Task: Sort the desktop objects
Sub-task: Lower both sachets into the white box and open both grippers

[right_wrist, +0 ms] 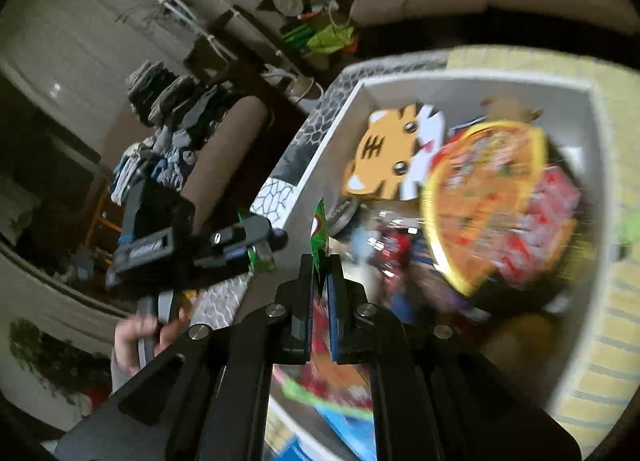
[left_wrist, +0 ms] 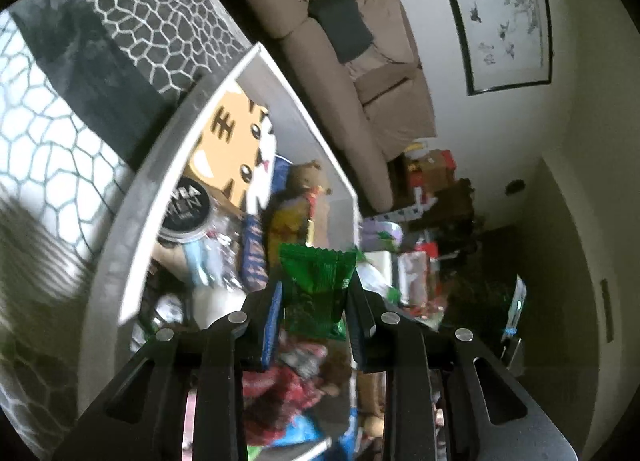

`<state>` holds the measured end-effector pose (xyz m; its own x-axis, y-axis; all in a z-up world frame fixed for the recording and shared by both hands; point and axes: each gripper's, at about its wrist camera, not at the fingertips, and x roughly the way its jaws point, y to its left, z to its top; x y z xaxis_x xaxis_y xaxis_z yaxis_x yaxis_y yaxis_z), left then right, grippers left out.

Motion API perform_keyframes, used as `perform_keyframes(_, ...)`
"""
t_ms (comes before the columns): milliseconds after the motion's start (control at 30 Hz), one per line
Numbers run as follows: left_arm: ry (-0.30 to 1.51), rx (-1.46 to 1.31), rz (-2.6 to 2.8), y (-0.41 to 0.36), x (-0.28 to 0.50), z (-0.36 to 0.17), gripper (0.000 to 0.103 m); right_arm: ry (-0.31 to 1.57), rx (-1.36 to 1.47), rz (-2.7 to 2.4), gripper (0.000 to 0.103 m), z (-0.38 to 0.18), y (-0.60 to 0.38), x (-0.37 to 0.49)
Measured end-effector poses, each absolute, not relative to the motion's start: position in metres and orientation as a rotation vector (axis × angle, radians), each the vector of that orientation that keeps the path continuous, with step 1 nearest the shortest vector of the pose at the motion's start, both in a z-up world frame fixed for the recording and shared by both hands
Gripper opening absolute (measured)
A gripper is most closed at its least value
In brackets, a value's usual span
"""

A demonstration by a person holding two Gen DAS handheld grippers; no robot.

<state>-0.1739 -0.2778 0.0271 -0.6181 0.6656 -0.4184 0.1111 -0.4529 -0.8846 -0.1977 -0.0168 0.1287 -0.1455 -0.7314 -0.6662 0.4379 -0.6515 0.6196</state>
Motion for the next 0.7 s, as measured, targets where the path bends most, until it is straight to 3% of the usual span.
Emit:
perform_keyframes(133,-1.336,-1.174,2.189,-0.275,-0.181,0.020,0.027,-0.433,1.409,-1.874,0.006,0.090,-0.046,-0.222)
perform_keyframes(333,-1.338,-1.188,2.218,-0.269,-0.193,0.015,0.047,-0.420,1.504,-1.897,0.011,0.055,-0.068,-0.237)
perform_keyframes(400,-1.339,-1.192,2.220,-0.267,-0.195,0.019,0.058,-0.430,1.529,-1.909,0.022,0.053,-0.062,-0.239)
perform_keyframes(567,-1.317,-1.155,2.255,-0.271,-0.177,0.036,0.068,-0.330,1.439,-1.993,0.023,0.090,-0.041,-0.221)
perform_keyframes(633,-1.279,-1.168,2.269,-0.270,-0.166,0.041,0.072,-0.280,1.404,-2.018,0.027,0.109,-0.031,-0.209)
perform_keyframes(700,-1.228,-1.194,2.297,-0.266,-0.154,0.046,0.077,-0.230,1.383,-2.046,0.039,0.123,-0.021,-0.196)
